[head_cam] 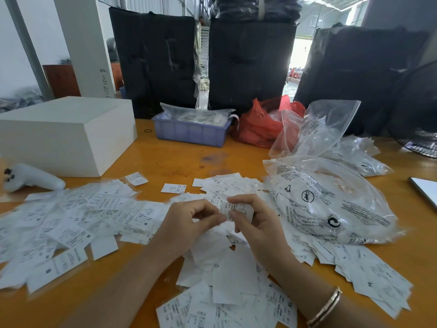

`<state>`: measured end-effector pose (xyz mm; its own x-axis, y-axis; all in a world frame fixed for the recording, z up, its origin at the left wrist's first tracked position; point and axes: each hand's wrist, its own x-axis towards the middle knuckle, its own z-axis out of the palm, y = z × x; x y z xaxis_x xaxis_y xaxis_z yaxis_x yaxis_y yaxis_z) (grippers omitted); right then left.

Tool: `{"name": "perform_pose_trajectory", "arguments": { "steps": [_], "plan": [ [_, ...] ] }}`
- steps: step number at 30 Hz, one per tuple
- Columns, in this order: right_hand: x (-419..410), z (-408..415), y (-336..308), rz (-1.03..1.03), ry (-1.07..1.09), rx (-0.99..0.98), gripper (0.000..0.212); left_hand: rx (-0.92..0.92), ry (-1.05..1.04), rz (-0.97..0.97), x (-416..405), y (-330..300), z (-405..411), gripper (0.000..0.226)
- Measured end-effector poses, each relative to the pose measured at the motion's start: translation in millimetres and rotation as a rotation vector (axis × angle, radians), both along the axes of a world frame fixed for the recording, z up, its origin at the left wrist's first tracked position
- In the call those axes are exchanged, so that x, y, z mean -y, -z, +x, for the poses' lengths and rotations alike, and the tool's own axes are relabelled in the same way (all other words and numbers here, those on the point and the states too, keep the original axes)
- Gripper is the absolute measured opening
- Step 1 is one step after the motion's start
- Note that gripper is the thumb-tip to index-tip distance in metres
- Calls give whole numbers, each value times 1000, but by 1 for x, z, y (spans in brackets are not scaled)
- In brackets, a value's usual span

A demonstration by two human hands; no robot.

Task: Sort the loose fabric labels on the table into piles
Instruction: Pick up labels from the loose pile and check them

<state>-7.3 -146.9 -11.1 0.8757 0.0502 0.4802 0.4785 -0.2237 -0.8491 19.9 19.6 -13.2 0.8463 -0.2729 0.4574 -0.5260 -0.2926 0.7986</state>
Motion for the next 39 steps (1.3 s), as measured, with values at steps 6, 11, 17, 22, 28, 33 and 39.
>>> {"name": "perform_pose_trajectory", "arguments": {
  "steps": [6, 11, 17, 22, 28, 33, 39],
  "plan": [
    [1, 0, 2, -86, 26, 20, 39, 18, -2, -24, 0, -1, 0, 8],
    [-2, -1, 0, -221, 31, 106, 38, -14, 11, -17, -1, 0, 0, 14],
    [1, 5, 3, 9, 11, -57, 50, -112, -48, -48, 1, 2, 2, 8],
    [2, 7, 3, 102, 107, -110, 31, -131, -86, -102, 1, 2, 2, 8],
    [-7, 2, 7, -92, 75, -96, 40, -120, -87, -87, 1, 3, 1, 11],
    [-8, 3, 8, -179, -26, -183, 45, -118, -103, -94, -3, 4, 2, 13],
    [-2, 5, -1, -271, -8, -110, 42, -79, -190, -73, -7, 3, 4, 18]
  ]
}}
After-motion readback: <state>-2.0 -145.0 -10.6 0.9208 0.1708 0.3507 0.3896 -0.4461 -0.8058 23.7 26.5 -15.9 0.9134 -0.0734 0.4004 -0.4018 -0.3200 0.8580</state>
